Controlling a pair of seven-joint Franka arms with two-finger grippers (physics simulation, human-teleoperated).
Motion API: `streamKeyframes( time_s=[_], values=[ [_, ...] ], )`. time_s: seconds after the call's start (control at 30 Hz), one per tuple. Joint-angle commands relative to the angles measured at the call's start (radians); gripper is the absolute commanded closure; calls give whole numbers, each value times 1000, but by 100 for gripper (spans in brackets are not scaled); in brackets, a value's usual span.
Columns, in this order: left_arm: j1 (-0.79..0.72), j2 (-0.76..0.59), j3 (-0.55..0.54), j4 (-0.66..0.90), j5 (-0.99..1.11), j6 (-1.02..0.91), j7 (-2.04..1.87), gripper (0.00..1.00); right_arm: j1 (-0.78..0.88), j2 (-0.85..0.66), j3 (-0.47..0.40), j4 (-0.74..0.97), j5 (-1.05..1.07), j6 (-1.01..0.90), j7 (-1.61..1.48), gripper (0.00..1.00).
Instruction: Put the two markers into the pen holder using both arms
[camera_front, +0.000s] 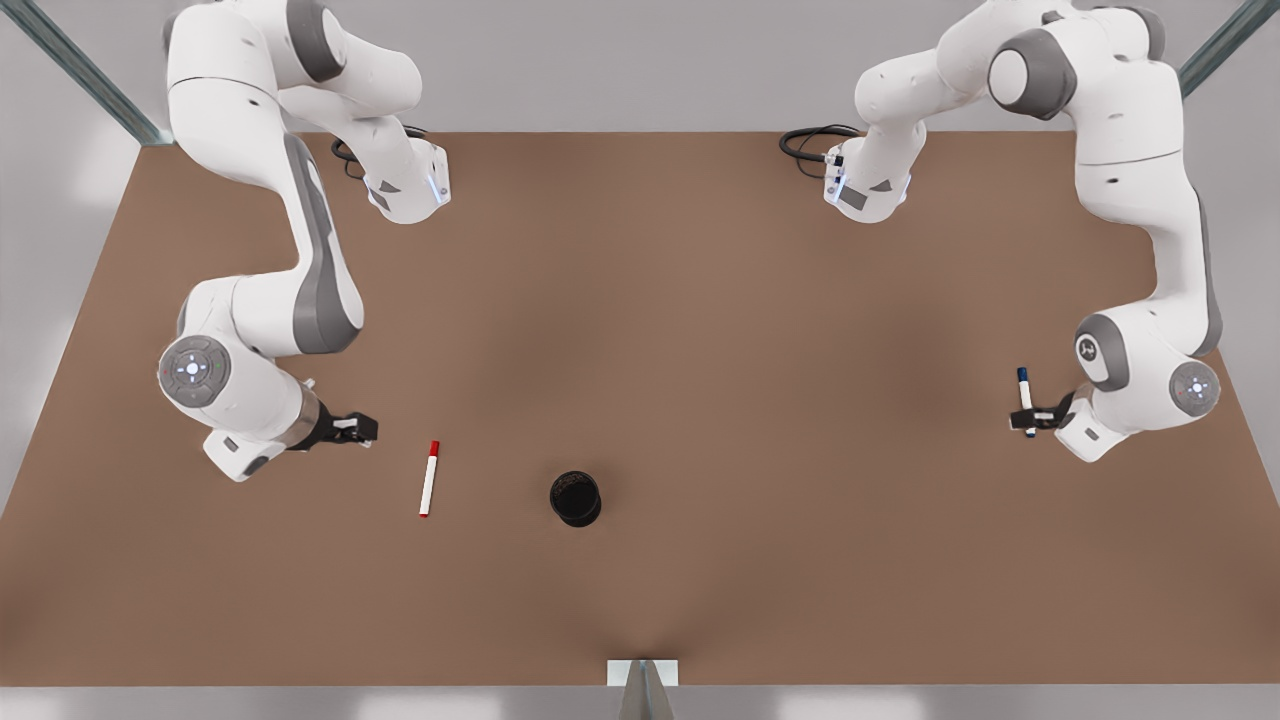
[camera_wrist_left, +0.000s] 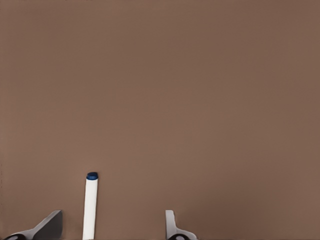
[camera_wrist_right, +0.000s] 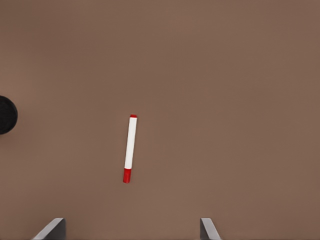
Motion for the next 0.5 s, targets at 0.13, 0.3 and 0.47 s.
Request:
streamKeyframes(
  time_s=[0.13, 0.3, 0.47],
  values=[
    [54, 70, 3, -7, 78, 165, 381, 0, 46, 128, 14, -19, -1, 337, 77, 0],
    [54, 109, 1, -10, 73, 172, 377, 7, 54, 219, 14, -48, -1, 416, 79, 0],
    [54, 126, 1, 1, 38, 172, 369, 28, 23, 285, 11, -68, 5, 439, 84, 0]
  ],
)
